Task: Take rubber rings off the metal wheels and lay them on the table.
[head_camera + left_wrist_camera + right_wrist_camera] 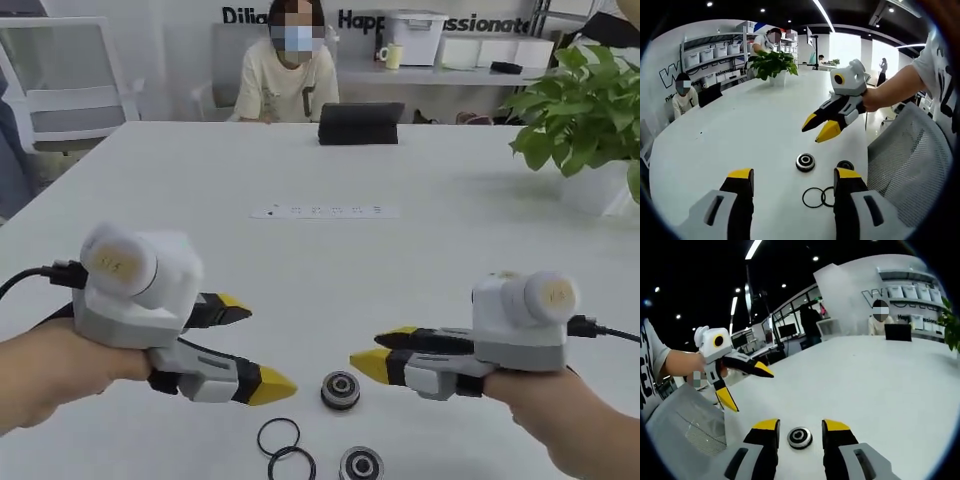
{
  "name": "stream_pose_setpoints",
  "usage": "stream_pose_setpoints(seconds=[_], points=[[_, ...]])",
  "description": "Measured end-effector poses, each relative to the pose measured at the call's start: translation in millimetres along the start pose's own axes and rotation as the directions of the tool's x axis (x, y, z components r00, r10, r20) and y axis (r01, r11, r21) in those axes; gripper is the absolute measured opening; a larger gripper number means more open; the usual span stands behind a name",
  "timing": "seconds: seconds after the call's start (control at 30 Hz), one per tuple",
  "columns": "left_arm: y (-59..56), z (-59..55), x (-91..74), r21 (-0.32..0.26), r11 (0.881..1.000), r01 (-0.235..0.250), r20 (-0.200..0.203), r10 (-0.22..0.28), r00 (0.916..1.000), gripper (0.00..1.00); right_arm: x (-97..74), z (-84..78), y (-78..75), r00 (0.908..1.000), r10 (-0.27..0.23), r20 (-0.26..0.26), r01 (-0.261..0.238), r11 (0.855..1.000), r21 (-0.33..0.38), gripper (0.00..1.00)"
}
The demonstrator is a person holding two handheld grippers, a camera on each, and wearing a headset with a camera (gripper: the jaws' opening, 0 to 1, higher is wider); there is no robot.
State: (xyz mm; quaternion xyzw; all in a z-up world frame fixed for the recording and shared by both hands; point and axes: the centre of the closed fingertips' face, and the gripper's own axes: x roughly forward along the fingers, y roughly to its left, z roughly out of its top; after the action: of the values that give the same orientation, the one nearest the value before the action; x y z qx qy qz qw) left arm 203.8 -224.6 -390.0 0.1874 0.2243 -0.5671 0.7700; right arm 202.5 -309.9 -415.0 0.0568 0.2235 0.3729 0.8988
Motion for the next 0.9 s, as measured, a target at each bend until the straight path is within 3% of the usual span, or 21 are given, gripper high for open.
stream_pose_setpoints(seconds=[0.23, 0.57, 0.9], points=[[1.6, -3.0, 10.8, -0.003, 1.000, 0.010, -0.006, -0.010, 0.9999, 0.60, 1.5, -11.5, -5.4, 0.9996, -0.010, -0.028, 0.009, 1.000, -0.015, 0.32], [-2.2, -8.9, 26.3, -0.010, 1.000, 0.027, -0.020, -0.027, 0.9994, 0.54, 7.3, -34.6, -3.3, 0.9958, 0.005, -0.092, -0.011, 0.998, -0.063, 0.31], [-6.2, -14.0, 38.4, -0.003, 0.999, 0.036, -0.036, -0.037, 0.9987, 0.49, 13.1, -47.1, -2.2, 0.9918, 0.017, -0.127, -0.030, 0.995, -0.099, 0.28]])
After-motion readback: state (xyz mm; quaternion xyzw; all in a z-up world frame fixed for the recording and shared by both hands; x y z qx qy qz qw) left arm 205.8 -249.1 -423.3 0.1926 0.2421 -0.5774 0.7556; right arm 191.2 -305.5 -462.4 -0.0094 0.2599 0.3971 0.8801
